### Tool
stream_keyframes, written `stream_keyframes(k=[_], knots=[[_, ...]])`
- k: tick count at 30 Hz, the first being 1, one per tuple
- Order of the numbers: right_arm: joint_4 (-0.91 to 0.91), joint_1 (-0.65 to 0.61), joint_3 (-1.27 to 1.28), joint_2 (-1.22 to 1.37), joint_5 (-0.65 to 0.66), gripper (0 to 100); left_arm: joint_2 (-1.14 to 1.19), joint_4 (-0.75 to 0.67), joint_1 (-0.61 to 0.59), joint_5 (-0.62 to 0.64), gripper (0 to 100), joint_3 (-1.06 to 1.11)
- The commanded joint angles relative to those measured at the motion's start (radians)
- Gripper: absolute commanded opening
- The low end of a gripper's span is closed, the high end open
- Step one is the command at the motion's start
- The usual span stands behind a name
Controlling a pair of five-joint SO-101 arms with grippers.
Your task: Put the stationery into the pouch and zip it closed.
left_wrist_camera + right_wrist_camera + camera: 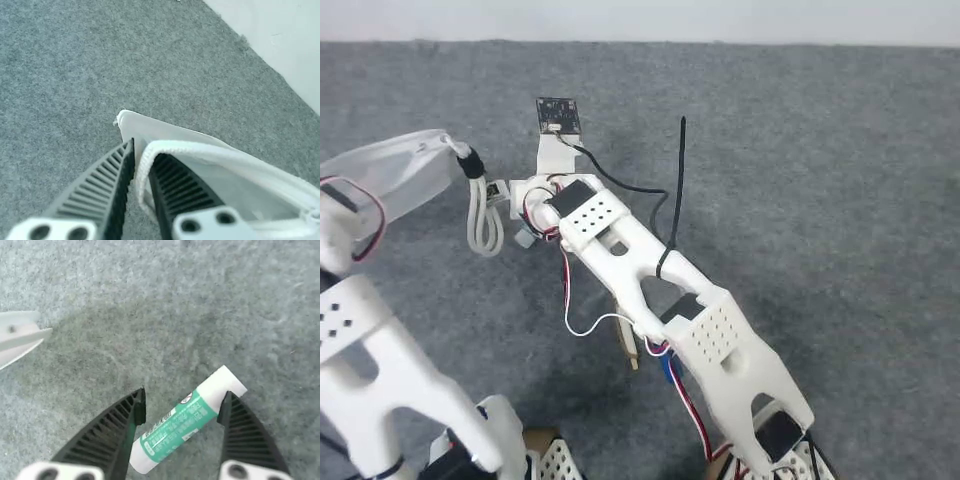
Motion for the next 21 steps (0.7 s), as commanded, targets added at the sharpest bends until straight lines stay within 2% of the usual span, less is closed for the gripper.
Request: stream_keyframes(k=[1,14,21], knots=[[0.004,-0.004,-0.063,-0.005,0.025,22.4,-0.005,-0.009,-0.003,0.011,1,-0.024],[0.128,0.027,-0.063,0.064,0.048,21.8,-0.005,-0.037,-0.003,0.009,1,0.004],[0.145,0.035,-0.063,0.067,0.118,4.2,-0.005,-0.035,-0.003,0.009,1,0.004]])
